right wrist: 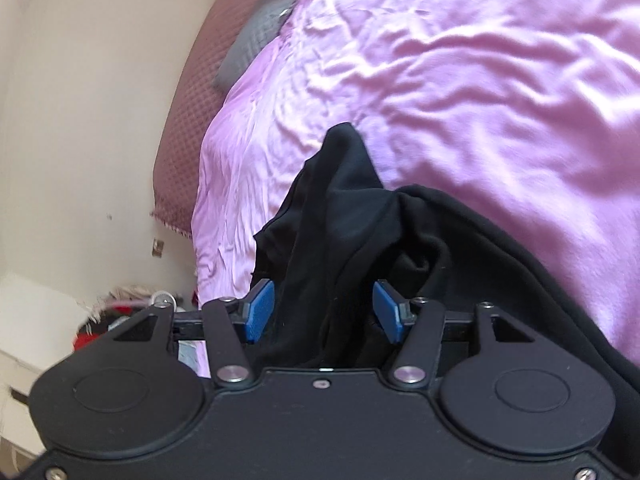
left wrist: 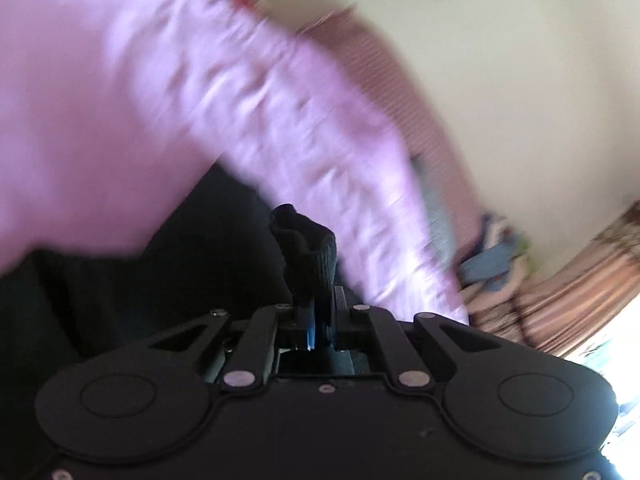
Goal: Fold small clothes
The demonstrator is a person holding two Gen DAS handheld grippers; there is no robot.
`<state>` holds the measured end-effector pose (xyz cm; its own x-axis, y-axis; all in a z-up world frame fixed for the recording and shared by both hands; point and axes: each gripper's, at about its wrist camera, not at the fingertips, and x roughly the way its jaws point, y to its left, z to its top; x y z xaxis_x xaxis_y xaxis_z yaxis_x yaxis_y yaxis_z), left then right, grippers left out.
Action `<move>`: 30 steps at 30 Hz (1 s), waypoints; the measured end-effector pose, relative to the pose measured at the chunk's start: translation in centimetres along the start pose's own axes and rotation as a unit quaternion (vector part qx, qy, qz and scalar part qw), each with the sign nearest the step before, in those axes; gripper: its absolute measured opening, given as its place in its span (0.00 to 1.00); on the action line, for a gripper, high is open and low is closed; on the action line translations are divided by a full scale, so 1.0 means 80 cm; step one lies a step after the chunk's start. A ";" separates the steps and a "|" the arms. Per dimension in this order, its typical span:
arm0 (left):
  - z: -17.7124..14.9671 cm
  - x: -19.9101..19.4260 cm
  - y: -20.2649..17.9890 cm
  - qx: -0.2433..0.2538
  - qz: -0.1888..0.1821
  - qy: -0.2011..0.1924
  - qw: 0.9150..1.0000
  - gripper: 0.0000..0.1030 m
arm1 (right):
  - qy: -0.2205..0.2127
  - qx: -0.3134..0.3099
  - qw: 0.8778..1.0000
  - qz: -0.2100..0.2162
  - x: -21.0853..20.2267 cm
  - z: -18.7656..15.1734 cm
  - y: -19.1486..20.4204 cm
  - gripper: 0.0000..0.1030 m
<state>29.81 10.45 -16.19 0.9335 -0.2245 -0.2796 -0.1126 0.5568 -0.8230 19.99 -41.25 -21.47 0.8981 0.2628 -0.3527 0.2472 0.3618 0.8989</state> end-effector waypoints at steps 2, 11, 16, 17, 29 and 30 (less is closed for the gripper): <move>0.006 -0.017 -0.006 0.016 -0.012 -0.019 1.000 0.04 | 0.000 0.012 1.000 0.002 0.005 0.001 -0.005 0.57; -0.017 -0.012 0.043 -0.005 0.055 0.016 0.998 0.04 | -0.050 0.088 0.995 -0.008 0.036 0.018 -0.030 0.49; -0.021 -0.052 0.026 0.009 0.013 -0.046 0.999 0.04 | -0.066 0.049 0.997 0.000 0.017 0.030 -0.013 0.06; -0.024 -0.059 0.027 0.005 0.016 -0.051 0.999 0.04 | -0.072 0.037 0.997 -0.008 0.010 0.029 -0.011 0.06; -0.039 -0.052 0.073 -0.017 0.095 0.015 0.995 0.05 | -0.069 0.060 0.993 -0.078 -0.001 0.016 -0.034 0.11; -0.037 -0.064 0.066 -0.015 0.096 0.008 0.995 0.06 | -0.076 0.053 0.993 -0.072 -0.009 0.017 -0.027 0.11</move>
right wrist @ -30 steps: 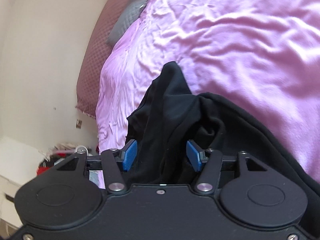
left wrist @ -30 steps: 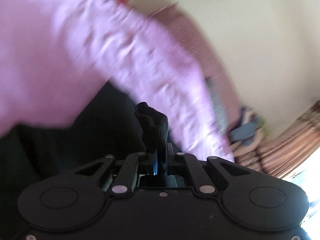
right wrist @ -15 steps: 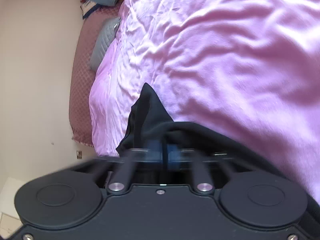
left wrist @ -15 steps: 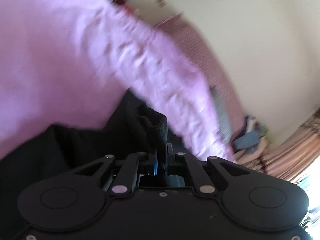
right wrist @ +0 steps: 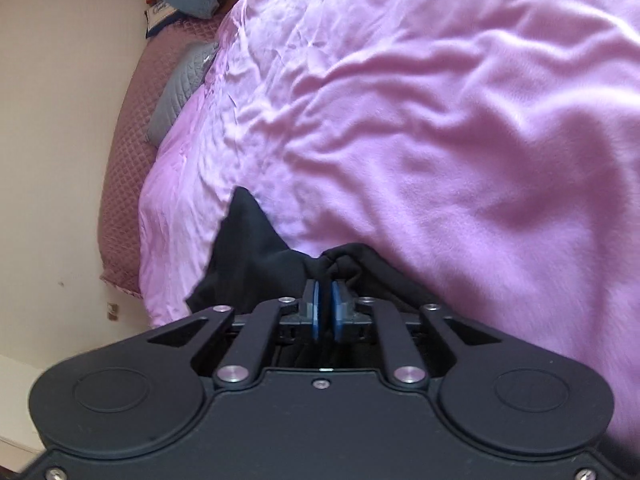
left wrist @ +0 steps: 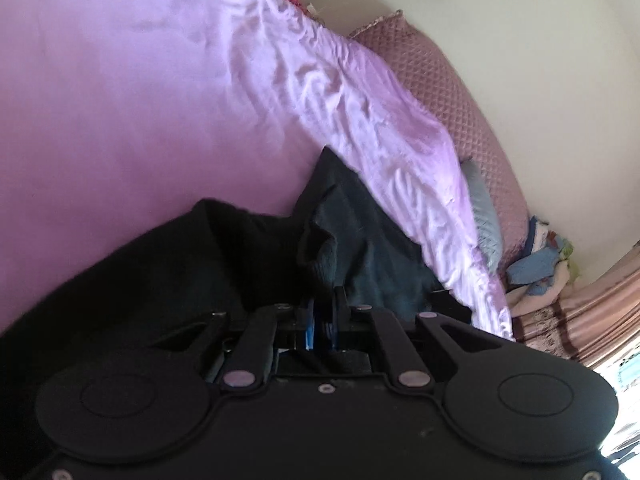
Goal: Fold small clothes
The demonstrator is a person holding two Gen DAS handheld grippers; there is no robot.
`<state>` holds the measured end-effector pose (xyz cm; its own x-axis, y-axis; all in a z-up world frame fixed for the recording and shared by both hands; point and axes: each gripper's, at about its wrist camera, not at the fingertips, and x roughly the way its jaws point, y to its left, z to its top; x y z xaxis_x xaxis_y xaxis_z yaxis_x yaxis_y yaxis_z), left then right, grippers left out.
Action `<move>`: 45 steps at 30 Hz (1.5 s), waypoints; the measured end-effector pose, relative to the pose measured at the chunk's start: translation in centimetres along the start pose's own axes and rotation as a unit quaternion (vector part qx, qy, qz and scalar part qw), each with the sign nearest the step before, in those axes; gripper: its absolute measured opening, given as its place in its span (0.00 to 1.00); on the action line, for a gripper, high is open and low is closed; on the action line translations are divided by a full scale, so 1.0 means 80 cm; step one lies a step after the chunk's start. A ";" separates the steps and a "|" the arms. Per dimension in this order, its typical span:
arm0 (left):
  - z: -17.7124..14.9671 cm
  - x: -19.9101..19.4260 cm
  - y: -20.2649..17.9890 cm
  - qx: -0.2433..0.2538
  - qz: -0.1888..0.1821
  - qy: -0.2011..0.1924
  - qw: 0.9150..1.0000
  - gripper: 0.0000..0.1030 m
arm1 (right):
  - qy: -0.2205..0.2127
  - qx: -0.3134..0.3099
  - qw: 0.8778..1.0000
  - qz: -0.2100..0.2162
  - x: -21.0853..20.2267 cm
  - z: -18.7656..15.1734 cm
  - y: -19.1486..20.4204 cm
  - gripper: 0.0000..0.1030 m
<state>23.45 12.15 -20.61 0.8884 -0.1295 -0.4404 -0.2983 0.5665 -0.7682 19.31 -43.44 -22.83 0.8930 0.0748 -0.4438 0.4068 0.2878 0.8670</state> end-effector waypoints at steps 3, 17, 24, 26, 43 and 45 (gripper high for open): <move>0.002 -0.044 -0.017 0.019 0.007 -0.063 0.998 0.09 | -0.024 -0.052 0.998 0.027 -0.014 0.004 0.029 0.18; 0.032 0.091 -0.045 0.091 0.011 0.025 0.996 0.26 | 0.003 -0.263 0.963 -0.064 0.169 0.049 0.137 0.60; 0.022 0.097 -0.025 0.102 0.008 0.021 0.995 0.28 | 0.056 -0.294 0.951 -0.074 0.223 0.051 0.138 0.06; 0.020 0.096 -0.025 0.103 0.006 0.022 0.994 0.28 | 0.020 -0.333 0.940 -0.072 0.217 0.046 0.153 0.06; 0.028 0.053 -0.031 0.106 -0.042 0.027 0.993 0.32 | 0.145 -0.330 0.931 0.053 0.049 0.081 0.067 0.56; 0.021 0.036 -0.032 0.111 -0.042 0.038 0.992 0.33 | 0.145 -0.355 0.923 0.041 0.019 0.080 0.049 0.56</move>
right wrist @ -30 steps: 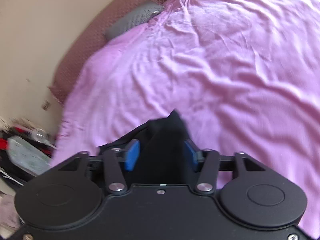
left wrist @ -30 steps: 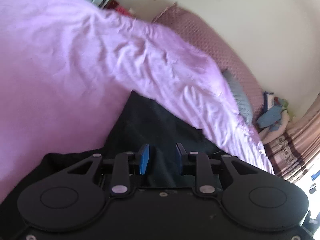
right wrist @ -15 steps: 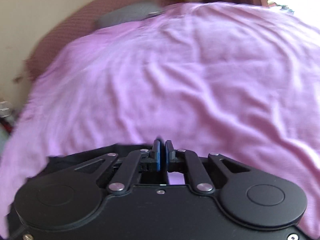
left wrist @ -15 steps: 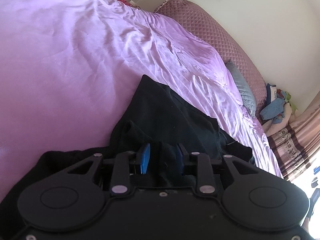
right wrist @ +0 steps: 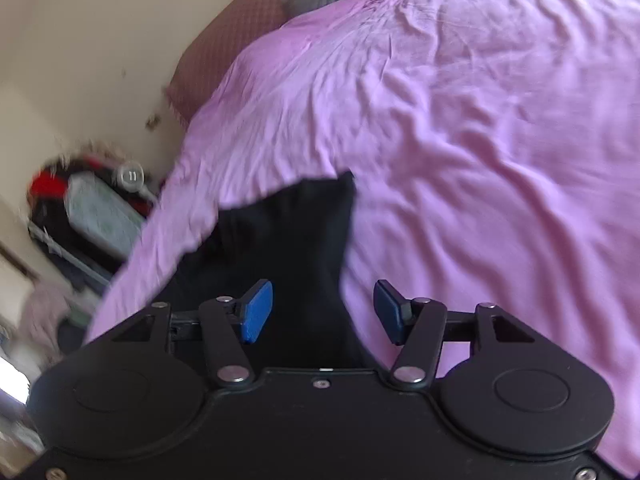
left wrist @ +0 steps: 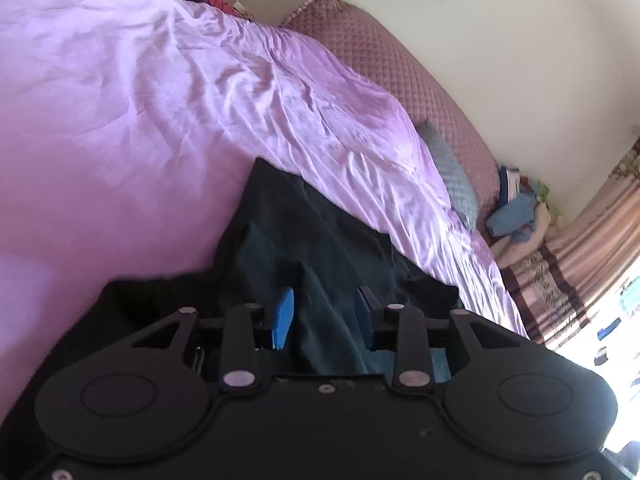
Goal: Fold small clothes
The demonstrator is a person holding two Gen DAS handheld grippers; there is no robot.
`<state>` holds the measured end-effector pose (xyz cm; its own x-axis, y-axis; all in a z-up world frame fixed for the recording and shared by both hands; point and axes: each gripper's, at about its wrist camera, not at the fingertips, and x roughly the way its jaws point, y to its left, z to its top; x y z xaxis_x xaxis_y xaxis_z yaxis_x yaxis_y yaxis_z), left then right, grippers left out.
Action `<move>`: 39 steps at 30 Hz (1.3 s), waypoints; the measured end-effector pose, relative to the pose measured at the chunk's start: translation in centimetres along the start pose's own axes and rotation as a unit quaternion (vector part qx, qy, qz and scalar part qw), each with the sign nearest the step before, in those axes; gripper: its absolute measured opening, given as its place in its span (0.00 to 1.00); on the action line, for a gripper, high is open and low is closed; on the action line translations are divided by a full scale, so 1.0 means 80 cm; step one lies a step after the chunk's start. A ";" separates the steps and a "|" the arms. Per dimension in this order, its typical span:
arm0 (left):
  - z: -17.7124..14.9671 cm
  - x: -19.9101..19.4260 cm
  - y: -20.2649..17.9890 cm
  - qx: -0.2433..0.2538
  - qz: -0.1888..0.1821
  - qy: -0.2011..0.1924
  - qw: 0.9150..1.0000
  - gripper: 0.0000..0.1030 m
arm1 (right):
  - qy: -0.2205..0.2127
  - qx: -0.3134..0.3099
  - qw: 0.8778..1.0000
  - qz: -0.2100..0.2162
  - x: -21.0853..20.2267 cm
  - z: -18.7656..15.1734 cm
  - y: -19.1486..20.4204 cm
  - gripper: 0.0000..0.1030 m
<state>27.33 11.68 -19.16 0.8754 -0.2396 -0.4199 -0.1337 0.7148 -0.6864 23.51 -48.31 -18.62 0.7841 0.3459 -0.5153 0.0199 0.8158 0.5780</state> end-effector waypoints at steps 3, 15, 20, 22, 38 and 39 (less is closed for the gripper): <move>-0.011 -0.013 0.002 -0.013 0.002 0.012 1.000 0.34 | -0.005 -0.039 0.999 -0.014 -0.024 -0.023 -0.001 0.56; -0.021 -0.012 -0.017 -0.004 0.030 0.037 0.999 0.39 | 0.033 -0.303 0.941 -0.147 0.054 -0.052 0.055 0.39; -0.021 -0.007 -0.020 0.006 0.041 0.035 0.999 0.42 | 0.006 -0.290 0.944 -0.157 0.047 -0.060 0.066 0.11; -0.021 -0.005 -0.017 0.005 0.044 0.032 0.998 0.44 | -0.022 -0.289 0.941 -0.175 0.032 -0.070 0.074 0.09; -0.019 -0.076 -0.048 0.054 0.014 0.072 0.996 0.51 | -0.060 -0.221 0.962 -0.149 -0.038 -0.087 0.114 0.28; -0.028 -0.094 -0.051 0.059 0.004 0.081 0.995 0.52 | -0.058 -0.222 0.965 -0.126 -0.053 -0.099 0.131 0.28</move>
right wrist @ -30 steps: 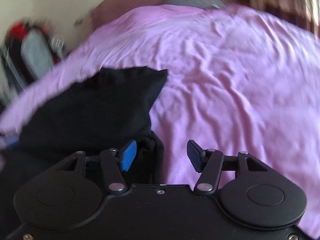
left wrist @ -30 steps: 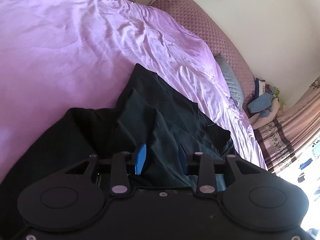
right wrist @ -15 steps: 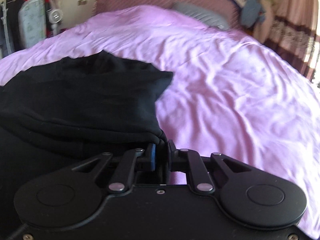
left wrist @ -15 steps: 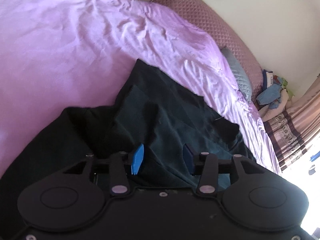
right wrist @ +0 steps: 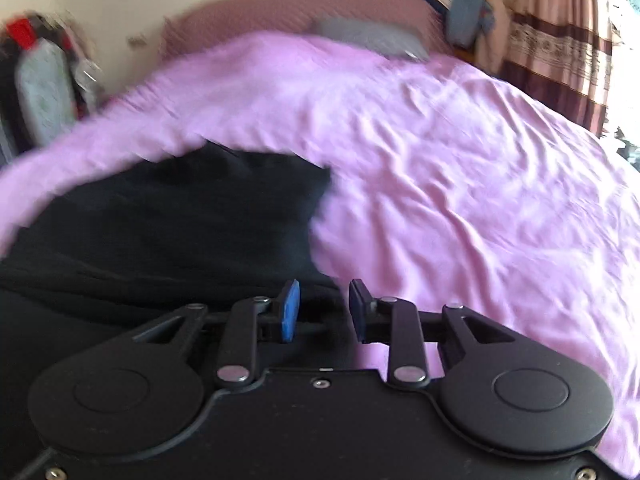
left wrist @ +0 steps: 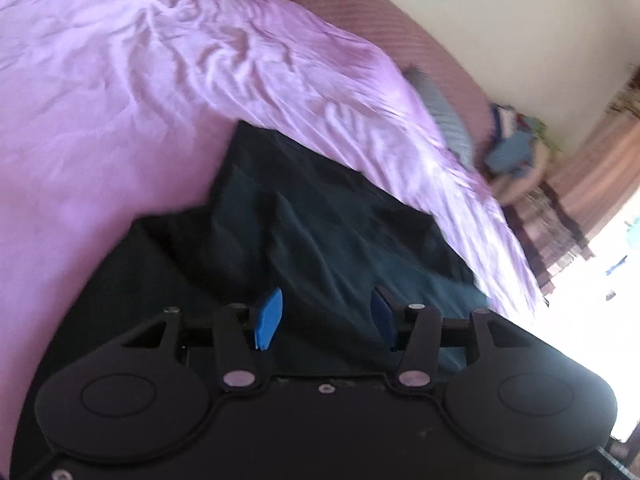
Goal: Fold small clothes
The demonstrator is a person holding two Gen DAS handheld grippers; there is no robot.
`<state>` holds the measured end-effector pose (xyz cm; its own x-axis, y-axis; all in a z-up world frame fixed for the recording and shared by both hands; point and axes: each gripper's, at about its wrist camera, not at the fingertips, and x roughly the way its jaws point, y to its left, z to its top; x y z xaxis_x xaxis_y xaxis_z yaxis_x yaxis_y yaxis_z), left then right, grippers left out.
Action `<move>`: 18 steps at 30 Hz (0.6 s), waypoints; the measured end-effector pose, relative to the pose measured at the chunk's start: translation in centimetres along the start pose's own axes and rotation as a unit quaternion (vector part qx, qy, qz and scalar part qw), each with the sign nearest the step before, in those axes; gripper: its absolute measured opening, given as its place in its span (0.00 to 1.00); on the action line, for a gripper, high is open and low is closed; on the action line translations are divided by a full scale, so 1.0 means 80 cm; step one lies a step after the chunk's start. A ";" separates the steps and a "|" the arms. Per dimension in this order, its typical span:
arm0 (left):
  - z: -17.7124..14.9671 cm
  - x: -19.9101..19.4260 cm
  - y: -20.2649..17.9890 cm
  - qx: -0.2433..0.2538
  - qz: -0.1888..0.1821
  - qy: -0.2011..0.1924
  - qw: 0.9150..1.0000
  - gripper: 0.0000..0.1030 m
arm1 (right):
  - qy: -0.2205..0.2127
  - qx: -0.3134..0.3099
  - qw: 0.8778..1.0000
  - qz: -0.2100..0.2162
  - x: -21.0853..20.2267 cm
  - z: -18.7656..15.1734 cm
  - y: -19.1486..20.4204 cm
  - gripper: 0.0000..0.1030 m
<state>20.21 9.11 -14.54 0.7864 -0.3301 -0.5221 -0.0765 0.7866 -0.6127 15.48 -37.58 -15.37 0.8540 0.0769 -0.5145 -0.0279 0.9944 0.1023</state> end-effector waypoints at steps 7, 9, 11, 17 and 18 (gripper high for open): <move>-0.114 -0.094 -0.006 0.038 -0.013 0.079 0.996 0.54 | 0.026 -0.026 0.990 0.134 -0.101 -0.079 0.097 0.44; -0.142 -0.106 0.002 0.036 -0.002 0.093 0.995 0.54 | 0.044 -0.027 0.987 0.155 -0.109 -0.103 0.115 0.44; -0.165 -0.114 0.014 0.031 0.018 0.094 0.995 0.54 | 0.069 -0.036 0.987 0.144 -0.105 -0.127 0.126 0.43; -0.187 -0.139 0.049 -0.015 0.030 0.093 0.995 0.54 | 0.102 -0.006 0.992 0.070 -0.113 -0.172 0.090 0.33; -0.188 -0.144 0.050 -0.009 0.035 0.093 0.995 0.54 | 0.101 -0.001 0.993 0.061 -0.118 -0.173 0.084 0.33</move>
<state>1.61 8.25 -19.89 0.6525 -0.3666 -0.6633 -0.1400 0.8019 -0.5809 0.01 -30.62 -21.60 0.7224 0.2102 -0.6587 -0.1257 0.9767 0.1738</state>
